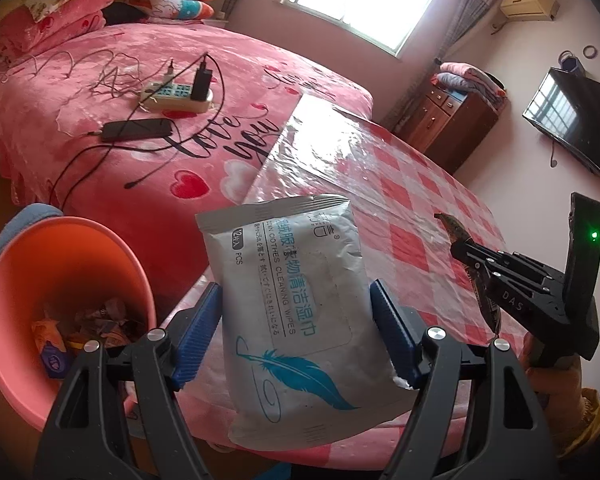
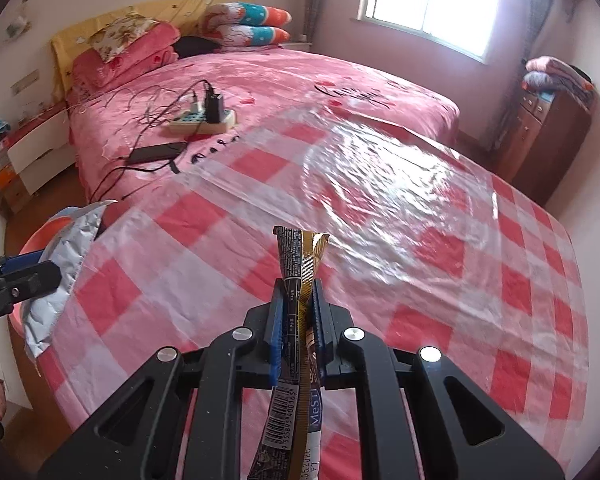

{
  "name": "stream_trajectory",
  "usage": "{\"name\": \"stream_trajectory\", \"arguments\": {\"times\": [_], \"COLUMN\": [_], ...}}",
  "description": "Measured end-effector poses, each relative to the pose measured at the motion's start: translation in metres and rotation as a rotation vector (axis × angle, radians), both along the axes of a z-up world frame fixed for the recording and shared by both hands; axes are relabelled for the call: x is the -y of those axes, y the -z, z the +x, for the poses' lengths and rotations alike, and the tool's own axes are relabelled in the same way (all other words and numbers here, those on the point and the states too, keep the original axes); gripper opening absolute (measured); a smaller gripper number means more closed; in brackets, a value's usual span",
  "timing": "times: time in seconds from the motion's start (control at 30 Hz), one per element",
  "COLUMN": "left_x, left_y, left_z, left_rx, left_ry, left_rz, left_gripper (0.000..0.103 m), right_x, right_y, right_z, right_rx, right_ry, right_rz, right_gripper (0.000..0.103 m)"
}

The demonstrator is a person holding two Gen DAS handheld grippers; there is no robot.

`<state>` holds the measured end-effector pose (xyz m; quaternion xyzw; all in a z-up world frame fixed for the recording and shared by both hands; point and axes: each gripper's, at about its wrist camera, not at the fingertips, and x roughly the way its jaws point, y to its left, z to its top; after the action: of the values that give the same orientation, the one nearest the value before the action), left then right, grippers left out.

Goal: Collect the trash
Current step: 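Carry the wipes pack and yellow wrapper over the orange bucket and open both tools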

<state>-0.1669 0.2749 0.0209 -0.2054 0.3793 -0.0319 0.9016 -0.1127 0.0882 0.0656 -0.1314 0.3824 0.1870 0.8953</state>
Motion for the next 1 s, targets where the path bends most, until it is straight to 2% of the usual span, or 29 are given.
{"name": "stream_trajectory", "arguments": {"times": [0.47,1.0], "left_x": [-0.036,-0.101], "left_y": [-0.006,-0.001], "left_z": [-0.017,-0.047], "left_rx": [0.02,-0.001], "left_ry": [-0.103,-0.295], "left_rz": [0.021,0.086], "left_gripper": [0.075,0.075], "right_x": [-0.067,-0.157], "right_y": [-0.022,-0.032], "right_z": [-0.003,-0.018], "right_rx": [0.042,0.001], "right_ry": [-0.155,-0.357], "right_rz": [-0.004,0.049], "right_gripper": [0.013,0.013]}}
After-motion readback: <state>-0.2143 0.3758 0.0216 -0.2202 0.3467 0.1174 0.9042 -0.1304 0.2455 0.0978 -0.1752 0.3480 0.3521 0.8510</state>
